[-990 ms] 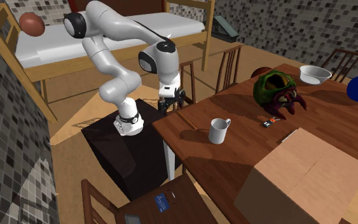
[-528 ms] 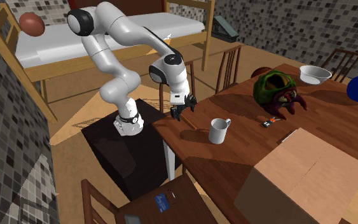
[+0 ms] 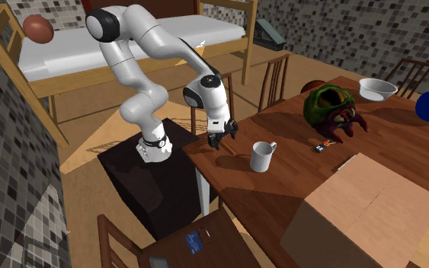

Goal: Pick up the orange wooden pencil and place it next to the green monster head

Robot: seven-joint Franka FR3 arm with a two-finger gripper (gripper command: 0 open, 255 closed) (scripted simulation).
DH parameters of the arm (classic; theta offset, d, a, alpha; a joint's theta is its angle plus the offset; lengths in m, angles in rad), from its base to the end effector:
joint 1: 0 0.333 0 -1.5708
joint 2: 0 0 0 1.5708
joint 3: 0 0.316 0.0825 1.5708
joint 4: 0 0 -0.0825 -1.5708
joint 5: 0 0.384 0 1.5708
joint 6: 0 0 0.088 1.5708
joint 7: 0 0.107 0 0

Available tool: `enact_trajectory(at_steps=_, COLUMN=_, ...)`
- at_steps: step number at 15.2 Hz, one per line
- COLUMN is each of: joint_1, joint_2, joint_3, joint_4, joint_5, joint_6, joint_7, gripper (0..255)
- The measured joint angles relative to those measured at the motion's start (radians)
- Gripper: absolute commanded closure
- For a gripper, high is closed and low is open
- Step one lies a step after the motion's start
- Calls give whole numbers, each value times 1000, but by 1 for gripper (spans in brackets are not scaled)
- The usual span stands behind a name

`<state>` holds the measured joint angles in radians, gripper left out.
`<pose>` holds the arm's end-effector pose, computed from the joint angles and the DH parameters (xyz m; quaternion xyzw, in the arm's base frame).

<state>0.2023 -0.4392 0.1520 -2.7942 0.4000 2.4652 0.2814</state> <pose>0.3484 0.1233 0.3429 -0.9863 0.1175 -0.0230 0.1133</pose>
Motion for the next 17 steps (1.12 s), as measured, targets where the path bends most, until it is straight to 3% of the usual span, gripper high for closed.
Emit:
enact_trajectory(at_steps=6, joint_1=3, joint_2=11, joint_3=2, joint_4=-2, joint_5=5, joint_6=15, joint_7=-2, gripper=0)
enact_trajectory(at_steps=7, joint_1=3, joint_2=11, joint_3=2, joint_4=-2, joint_5=5, joint_6=15, joint_7=-2, gripper=255)
enact_trajectory(at_steps=17, joint_1=2, joint_2=11, joint_3=1, joint_4=-2, joint_5=4, joint_6=15, joint_7=-2, gripper=255)
